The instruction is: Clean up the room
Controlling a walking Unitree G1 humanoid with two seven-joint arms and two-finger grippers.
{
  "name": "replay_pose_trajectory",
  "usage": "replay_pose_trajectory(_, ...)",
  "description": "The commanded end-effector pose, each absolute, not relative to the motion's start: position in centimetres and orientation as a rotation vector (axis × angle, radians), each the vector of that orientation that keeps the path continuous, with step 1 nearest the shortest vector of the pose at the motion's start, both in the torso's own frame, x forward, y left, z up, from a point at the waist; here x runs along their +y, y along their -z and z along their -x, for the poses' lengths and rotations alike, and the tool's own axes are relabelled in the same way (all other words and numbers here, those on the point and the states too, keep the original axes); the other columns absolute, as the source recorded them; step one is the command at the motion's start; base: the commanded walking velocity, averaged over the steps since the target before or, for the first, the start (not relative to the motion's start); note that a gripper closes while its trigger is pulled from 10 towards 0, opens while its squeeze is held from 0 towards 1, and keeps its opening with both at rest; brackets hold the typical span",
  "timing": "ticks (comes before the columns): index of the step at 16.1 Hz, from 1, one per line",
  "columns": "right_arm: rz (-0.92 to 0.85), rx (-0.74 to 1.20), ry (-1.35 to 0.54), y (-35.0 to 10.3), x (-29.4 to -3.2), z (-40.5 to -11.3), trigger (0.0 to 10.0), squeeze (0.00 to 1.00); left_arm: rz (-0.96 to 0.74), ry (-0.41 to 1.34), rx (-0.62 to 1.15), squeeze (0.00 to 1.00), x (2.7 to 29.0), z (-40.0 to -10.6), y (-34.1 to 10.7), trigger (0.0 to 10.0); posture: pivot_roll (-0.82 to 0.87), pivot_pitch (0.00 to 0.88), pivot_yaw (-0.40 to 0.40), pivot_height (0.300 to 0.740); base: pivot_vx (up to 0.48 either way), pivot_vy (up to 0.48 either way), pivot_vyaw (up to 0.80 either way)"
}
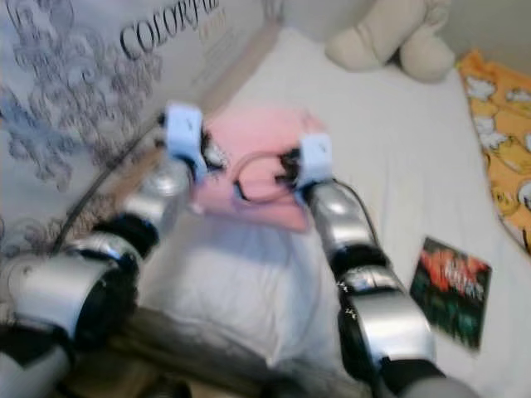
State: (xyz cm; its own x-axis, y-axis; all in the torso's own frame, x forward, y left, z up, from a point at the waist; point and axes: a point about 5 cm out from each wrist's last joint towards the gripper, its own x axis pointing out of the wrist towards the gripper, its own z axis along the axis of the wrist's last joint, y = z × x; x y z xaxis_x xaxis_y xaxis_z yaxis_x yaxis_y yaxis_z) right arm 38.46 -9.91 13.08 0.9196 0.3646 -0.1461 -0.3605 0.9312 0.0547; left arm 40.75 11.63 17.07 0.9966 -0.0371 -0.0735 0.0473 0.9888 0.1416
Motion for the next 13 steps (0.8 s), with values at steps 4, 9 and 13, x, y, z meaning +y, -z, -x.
replay_pose_trajectory(4, 0.030, 0.258, -0.436, -10.6, -7.4, -37.4, 10.0, 0.00, -0.202, -0.217, 0.095, 0.00, 17.6, -40.4, -16.4, 10.0, -0.03, 0.179, -0.109, 0.740, 0.000, 0.000, 0.00)
replay_pose_trajectory(9, 0.176, 0.331, -0.456, -8.8, -8.4, -36.6, 10.0, 0.00, -0.139, -0.249, 0.209, 0.00, 18.0, -38.9, -12.6, 10.0, 0.01, 0.203, -0.149, 0.740, 0.000, 0.000, 0.00)
replay_pose_trajectory(13, 0.085, 0.246, -0.361, -10.7, -9.2, -37.7, 10.0, 0.00, -0.279, -0.164, 0.030, 0.00, 16.1, -40.7, -17.4, 10.0, -0.03, 0.194, -0.155, 0.740, 0.000, 0.000, 0.00)
